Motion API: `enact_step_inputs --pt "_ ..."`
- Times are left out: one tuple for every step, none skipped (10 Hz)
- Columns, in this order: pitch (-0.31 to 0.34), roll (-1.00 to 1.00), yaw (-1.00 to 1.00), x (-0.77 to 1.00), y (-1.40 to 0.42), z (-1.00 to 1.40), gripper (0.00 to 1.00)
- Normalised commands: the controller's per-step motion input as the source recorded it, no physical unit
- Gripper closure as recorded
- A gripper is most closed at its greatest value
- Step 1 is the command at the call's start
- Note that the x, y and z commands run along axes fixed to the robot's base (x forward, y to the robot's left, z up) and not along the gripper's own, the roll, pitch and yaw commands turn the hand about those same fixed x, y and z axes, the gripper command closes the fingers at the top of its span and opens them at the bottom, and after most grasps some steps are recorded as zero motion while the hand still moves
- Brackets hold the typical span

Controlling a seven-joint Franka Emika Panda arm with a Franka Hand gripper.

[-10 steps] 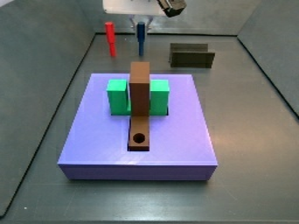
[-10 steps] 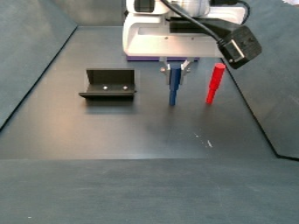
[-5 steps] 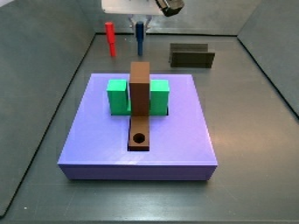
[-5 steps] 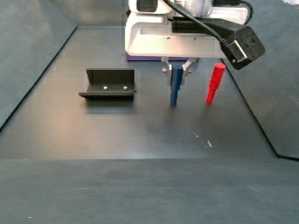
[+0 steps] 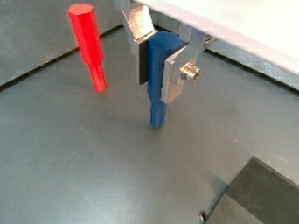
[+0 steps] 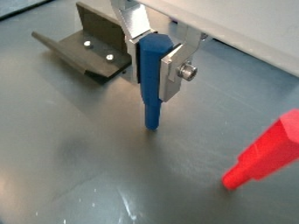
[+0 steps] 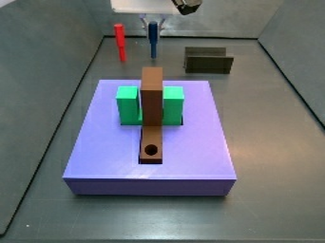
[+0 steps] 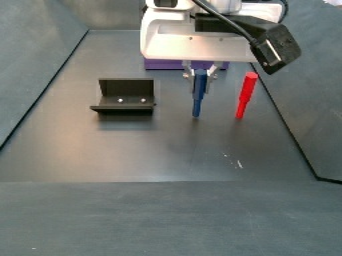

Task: Pick up the blue object. Move up. Move to above the board. Insert the blue object.
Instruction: Pick up the blue object, then move up, then move to above the board.

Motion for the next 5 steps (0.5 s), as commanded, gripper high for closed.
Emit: enact_step_inputs --pt "0.000 0.00 0.00 0.00 0.00 0.00 1.00" --pt "0.000 0.00 0.00 0.00 0.00 0.83 1.00" --pt "-0.018 0.02 -0.04 0.03 0.03 0.68 1.00" --pt "0.000 0.00 0.00 0.00 0.00 1.40 1.00" --pt "0.045 -0.02 0.02 -0.02 -0.01 1.40 1.00"
